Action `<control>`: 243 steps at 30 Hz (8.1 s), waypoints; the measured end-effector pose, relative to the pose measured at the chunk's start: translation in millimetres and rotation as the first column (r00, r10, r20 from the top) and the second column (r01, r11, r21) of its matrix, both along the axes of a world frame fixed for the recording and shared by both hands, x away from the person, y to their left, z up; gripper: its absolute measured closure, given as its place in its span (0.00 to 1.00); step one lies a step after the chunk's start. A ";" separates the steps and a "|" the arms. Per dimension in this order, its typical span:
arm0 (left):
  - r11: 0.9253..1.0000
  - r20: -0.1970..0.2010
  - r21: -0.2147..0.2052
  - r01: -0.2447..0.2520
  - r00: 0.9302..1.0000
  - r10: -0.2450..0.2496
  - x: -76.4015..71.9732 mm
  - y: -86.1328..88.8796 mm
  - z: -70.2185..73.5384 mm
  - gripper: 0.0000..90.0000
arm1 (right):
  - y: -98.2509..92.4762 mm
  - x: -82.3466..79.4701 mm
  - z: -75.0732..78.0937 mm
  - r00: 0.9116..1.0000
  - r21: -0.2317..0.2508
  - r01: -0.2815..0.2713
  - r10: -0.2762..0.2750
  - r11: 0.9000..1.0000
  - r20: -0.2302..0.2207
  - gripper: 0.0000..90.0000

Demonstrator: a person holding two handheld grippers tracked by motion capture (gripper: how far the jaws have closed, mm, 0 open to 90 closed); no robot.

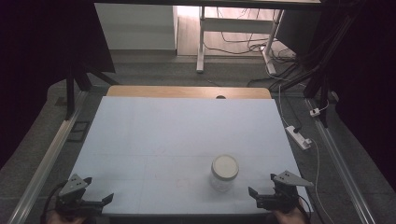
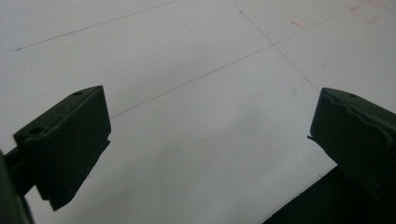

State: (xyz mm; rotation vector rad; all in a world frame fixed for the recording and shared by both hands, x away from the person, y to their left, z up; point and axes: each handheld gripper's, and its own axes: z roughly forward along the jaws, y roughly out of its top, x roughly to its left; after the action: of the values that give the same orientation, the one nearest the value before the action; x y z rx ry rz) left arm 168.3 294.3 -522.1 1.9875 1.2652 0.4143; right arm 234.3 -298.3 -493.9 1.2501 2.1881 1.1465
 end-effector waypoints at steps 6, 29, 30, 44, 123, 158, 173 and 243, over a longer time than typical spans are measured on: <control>1.000 -0.005 -0.018 0.005 1.000 -0.005 0.3 1.6 -0.1 0.00 | -1.0 0.4 0.0 1.000 0.014 -0.010 0.010 1.000 -0.006 0.00; 0.999 -0.014 -0.036 0.001 1.000 -0.002 1.1 3.3 -0.6 0.00 | 0.3 0.0 0.1 1.000 0.002 -0.015 0.015 1.000 -0.002 0.00; 0.999 -0.015 -0.036 0.001 1.000 -0.001 1.1 3.3 -0.6 0.00 | 0.3 0.1 0.1 1.000 0.001 -0.017 0.017 1.000 -0.003 0.00; 0.999 -0.016 -0.038 -0.005 1.000 0.004 0.9 3.5 -0.7 0.00 | -0.2 -0.6 1.0 1.000 0.004 -0.014 0.014 1.000 0.007 0.00; 0.999 -0.024 -0.038 -0.015 1.000 0.014 2.2 3.9 -1.0 0.00 | 88.3 44.1 -15.1 0.927 -0.022 -0.373 0.374 0.927 0.034 0.00; 0.999 -0.023 -0.039 -0.011 1.000 0.010 2.2 3.7 -0.9 0.00 | 94.2 46.6 -16.0 0.916 -0.051 -0.397 0.399 0.917 0.050 0.07; 0.999 -0.023 -0.038 -0.013 1.000 0.012 2.2 3.7 -0.9 0.00 | 99.7 45.2 -3.0 0.900 -0.022 -0.431 0.432 0.902 0.060 0.07; 1.000 -0.016 -0.023 -0.014 1.000 0.013 2.0 3.0 -0.4 0.00 | 196.2 90.8 18.3 0.815 -0.068 -0.573 0.577 0.817 0.062 0.07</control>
State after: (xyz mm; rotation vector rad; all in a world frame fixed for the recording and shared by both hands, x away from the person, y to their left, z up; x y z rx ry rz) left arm 170.3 297.3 -522.4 1.9675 1.2883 0.3900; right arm 325.1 -102.2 -475.7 0.4968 2.5954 1.3146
